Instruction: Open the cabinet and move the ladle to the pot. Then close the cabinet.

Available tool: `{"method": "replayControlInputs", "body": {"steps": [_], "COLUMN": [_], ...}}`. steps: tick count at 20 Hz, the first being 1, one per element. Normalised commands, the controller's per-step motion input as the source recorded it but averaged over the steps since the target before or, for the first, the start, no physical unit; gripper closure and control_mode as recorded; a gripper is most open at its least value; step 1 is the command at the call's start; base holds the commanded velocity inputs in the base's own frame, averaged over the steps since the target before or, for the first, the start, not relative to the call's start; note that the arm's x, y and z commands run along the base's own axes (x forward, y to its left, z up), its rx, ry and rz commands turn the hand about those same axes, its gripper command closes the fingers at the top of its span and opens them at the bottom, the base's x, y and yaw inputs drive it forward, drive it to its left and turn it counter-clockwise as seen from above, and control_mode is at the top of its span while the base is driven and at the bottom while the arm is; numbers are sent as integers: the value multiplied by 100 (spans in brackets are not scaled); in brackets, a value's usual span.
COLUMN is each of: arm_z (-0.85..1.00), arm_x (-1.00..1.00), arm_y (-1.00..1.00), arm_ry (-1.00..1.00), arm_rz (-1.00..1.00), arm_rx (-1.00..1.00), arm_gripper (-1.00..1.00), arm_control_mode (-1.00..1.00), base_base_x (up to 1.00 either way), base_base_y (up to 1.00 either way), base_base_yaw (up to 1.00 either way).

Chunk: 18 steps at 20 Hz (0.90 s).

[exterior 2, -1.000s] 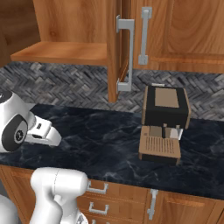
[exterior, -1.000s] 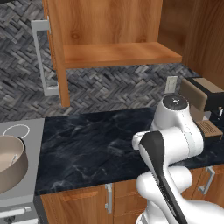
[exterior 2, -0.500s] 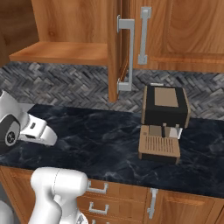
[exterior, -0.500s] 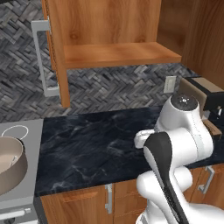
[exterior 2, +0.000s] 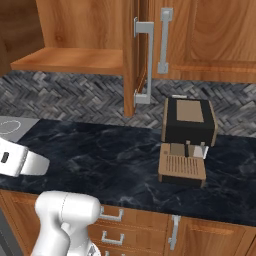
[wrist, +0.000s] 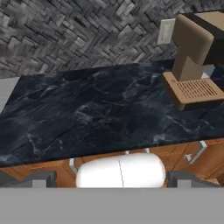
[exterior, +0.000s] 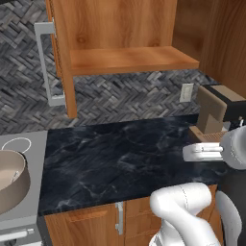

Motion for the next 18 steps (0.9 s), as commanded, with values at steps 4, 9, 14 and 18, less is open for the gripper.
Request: {"method": "replayControlInputs", "body": {"steps": [4, 9, 14, 18], "arm_z": [78, 28, 0, 0], "arm_x": [-72, -11, 7, 23], "arm_y": [-81, -86, -73, -54], "arm_ry": [-13, -9, -13, -27], "arm_rz": [0, -1, 0, 0], "arm_rx": [23, 21, 15, 12], "arm_gripper": [-100, -100, -100, -100], "arm_control_mode": [-100, -100, -100, -100], "base_base_x": [0, 0, 0, 0], "base_base_y": [0, 0, 0, 0], "base_base_yaw": [0, 0, 0, 0]}}
